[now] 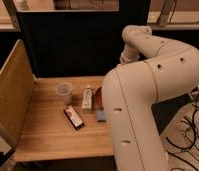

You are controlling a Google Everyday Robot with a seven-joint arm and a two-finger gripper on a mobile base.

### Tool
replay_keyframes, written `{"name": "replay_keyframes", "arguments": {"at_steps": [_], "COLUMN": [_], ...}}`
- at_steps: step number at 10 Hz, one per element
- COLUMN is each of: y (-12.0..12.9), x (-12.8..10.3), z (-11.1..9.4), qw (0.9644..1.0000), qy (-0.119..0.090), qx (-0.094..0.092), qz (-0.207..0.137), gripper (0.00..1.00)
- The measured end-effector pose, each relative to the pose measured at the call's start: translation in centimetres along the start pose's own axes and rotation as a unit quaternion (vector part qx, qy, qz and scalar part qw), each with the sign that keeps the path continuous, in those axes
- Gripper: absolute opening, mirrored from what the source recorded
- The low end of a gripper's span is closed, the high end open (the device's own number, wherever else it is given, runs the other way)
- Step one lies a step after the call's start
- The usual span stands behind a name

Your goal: Stand the bottle upright

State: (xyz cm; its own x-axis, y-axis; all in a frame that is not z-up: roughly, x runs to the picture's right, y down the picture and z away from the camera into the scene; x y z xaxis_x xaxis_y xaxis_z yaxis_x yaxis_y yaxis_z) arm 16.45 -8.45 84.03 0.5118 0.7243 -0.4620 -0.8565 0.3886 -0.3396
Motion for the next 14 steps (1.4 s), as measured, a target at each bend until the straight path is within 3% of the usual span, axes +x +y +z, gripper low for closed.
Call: {"name": "replay_keyframes", "arguments": {"at_steps": [10, 12, 14], "y": [0.1, 1.7, 3.9], "x": [-0.3, -2.5, -4.4], "z": [-0.1, -0.3, 0.5], "qw": [1.0, 0.9998, 0.9996], "qy": [-0.003, -0.015, -0.015], "qx": [0.0, 0.004, 0.011], "qz": [0.001, -0.011, -0.023], "gripper": [0.8, 0.8, 0.8]}}
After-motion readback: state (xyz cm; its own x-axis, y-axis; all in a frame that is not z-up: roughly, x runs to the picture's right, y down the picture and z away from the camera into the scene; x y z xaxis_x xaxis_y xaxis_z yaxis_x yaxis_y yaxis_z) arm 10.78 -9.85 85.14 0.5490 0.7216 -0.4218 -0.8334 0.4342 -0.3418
